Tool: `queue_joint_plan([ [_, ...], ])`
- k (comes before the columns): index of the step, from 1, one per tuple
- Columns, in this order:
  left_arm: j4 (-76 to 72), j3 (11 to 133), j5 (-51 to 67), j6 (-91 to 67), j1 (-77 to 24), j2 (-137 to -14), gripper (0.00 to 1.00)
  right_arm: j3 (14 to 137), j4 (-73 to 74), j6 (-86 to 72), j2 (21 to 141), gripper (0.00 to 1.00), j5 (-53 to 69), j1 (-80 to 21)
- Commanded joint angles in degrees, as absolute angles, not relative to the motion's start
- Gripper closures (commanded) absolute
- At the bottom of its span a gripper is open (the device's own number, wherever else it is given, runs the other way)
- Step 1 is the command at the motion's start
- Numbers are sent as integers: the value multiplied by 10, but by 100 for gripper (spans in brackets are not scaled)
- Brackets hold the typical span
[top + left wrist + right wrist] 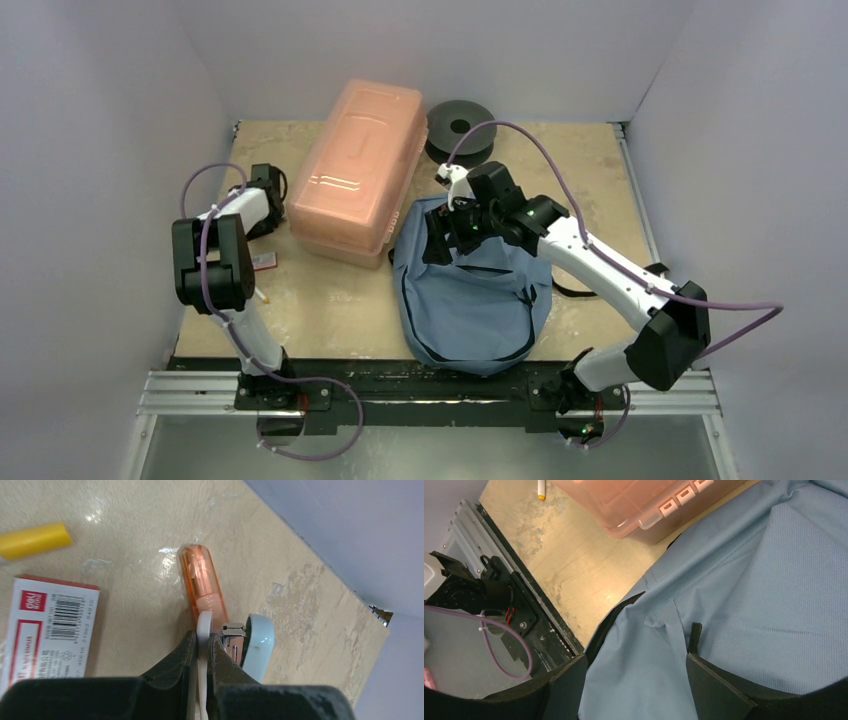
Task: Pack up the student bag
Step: Adjust the stationery at the center of the board.
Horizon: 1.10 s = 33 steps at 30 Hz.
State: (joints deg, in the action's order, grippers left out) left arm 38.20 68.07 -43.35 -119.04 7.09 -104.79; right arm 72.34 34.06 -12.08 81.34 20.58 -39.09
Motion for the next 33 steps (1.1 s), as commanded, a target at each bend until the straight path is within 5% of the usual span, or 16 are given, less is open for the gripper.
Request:
queue_joint_plan([
  [1, 266, 640, -394, -1479, 88, -1061, 100, 753, 348, -107, 817, 24, 212, -392],
  [13, 209, 512, -296, -1480, 131, -1007, 100, 763, 341, -112, 840, 24, 219, -392],
  [33, 493, 370, -299, -1470, 108, -756, 100, 723, 330, -130, 746, 24, 233, -412],
])
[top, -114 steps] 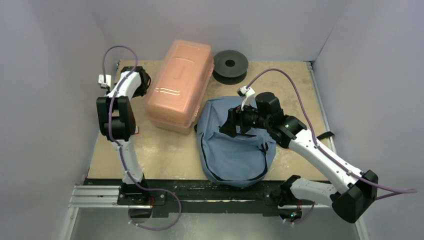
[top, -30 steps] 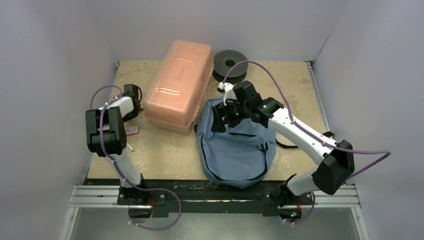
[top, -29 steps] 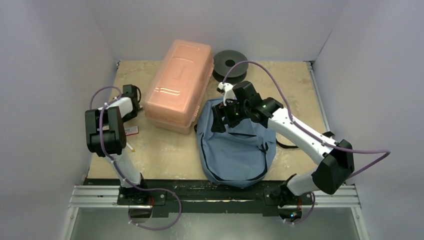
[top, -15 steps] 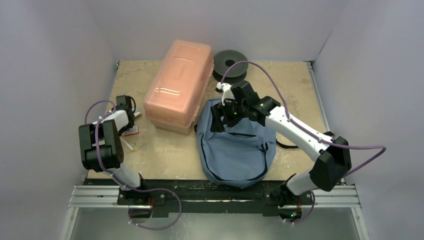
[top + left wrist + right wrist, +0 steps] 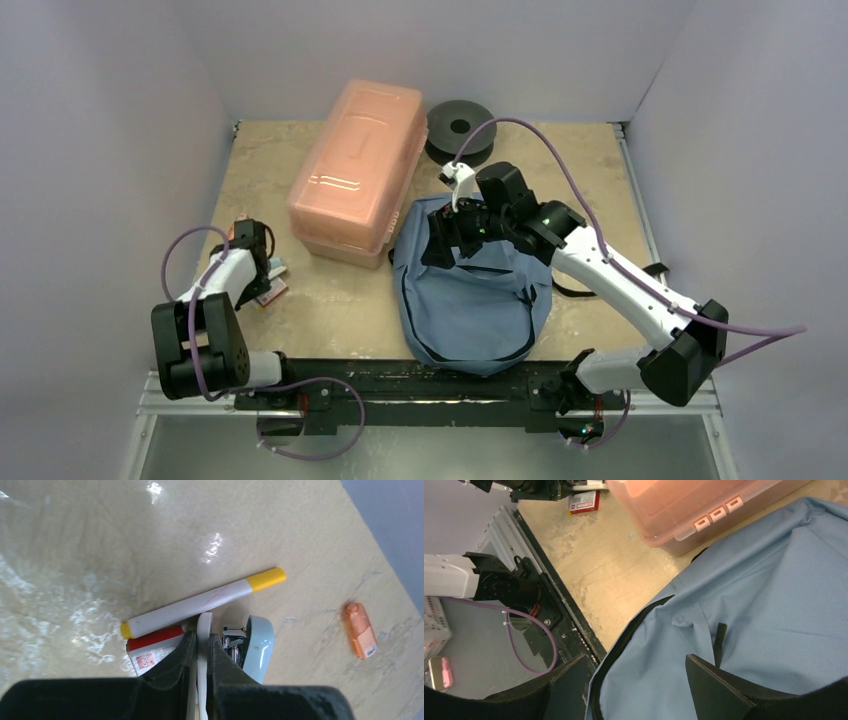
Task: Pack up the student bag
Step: Adjust the stationery at the center of the board.
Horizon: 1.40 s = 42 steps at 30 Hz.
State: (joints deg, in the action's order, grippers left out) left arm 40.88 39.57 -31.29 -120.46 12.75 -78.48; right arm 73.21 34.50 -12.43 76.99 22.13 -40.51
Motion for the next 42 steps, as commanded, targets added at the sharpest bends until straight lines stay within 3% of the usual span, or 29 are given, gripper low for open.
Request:
queue_joint_plan([
  [1, 491, 361, -295, -1467, 104, -747, 100, 721, 330, -130, 741, 24, 233, -414],
  [4, 444, 331, -300, -1403, 103, -716, 100, 709, 321, -137, 722, 24, 232, -414],
  [11, 534, 326, -431, -1321, 114, -590, 100, 691, 302, -143, 704, 24, 233, -414],
  [17, 434, 256, -426, -1254, 172, -488, 100, 684, 288, -150, 711, 24, 244, -415],
  [31, 516, 266, -466, -1321, 233, -475, 100, 700, 297, -147, 744, 24, 247, -415],
  [37, 621, 305, -545, -1330, 235, -423, 100, 695, 295, -147, 744, 24, 252, -417],
  [42, 719, 336, -584, -1405, 235, -471, 100, 699, 298, -146, 746, 24, 252, -417],
])
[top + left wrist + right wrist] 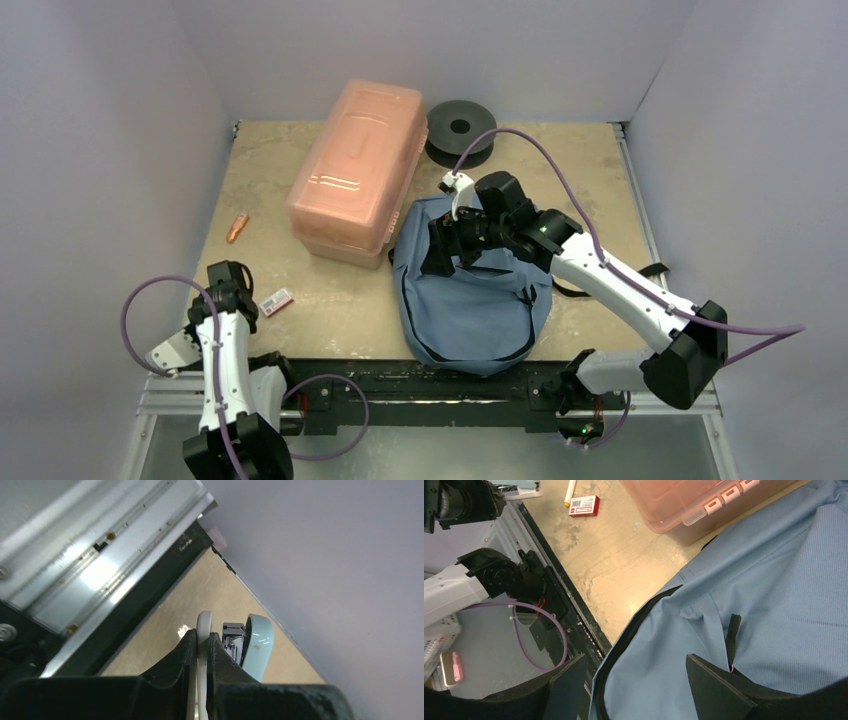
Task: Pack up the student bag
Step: Adjust the stationery at the center of the board.
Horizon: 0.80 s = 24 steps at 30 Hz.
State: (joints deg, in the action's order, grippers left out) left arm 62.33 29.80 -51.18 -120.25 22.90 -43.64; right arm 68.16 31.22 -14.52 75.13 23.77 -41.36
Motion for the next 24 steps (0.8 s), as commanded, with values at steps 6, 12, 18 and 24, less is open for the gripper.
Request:
queue_joint_plan([
  [6, 591, 274, -564, -1389, 234, -500, 100, 713, 309, -141, 766, 24, 252, -417],
  [12, 452, 226, -550, -1346, 234, -506, 100, 724, 321, -133, 784, 24, 244, -417],
  [18, 379, 215, -507, -1337, 223, -565, 100, 734, 326, -127, 800, 24, 243, -417],
  [24, 345, 223, -482, -1343, 186, -604, 100, 731, 326, -125, 797, 24, 241, -417],
])
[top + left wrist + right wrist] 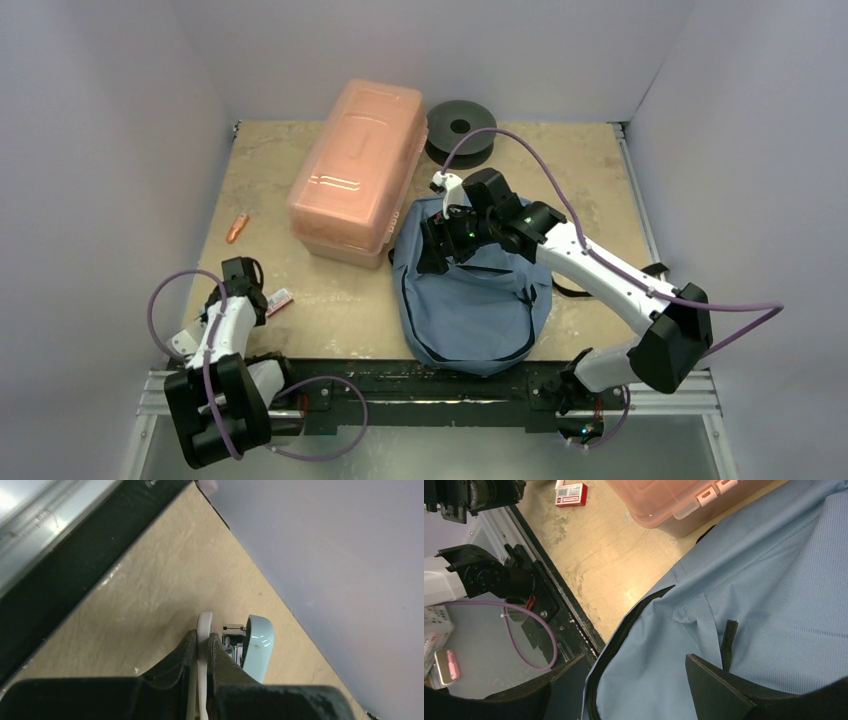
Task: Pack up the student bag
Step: Adjust the stationery at the center of the board.
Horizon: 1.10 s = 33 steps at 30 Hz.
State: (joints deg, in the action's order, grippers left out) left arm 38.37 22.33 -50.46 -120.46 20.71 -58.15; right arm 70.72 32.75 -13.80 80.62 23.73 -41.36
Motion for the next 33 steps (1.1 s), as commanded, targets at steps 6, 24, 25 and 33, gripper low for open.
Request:
queue_joint_plan([
  [6, 383, 245, -444, -1378, 123, -644, 100, 724, 319, -127, 785, 24, 241, -417],
  [24, 412, 296, -310, -1432, -51, -751, 100, 664, 275, -145, 694, 24, 249, -418],
  [25, 404, 301, -304, -1431, -62, -762, 100, 662, 274, -146, 691, 24, 249, -418],
  [33, 448, 367, -327, -1396, -113, -796, 98, 655, 265, -148, 679, 24, 245, -418],
])
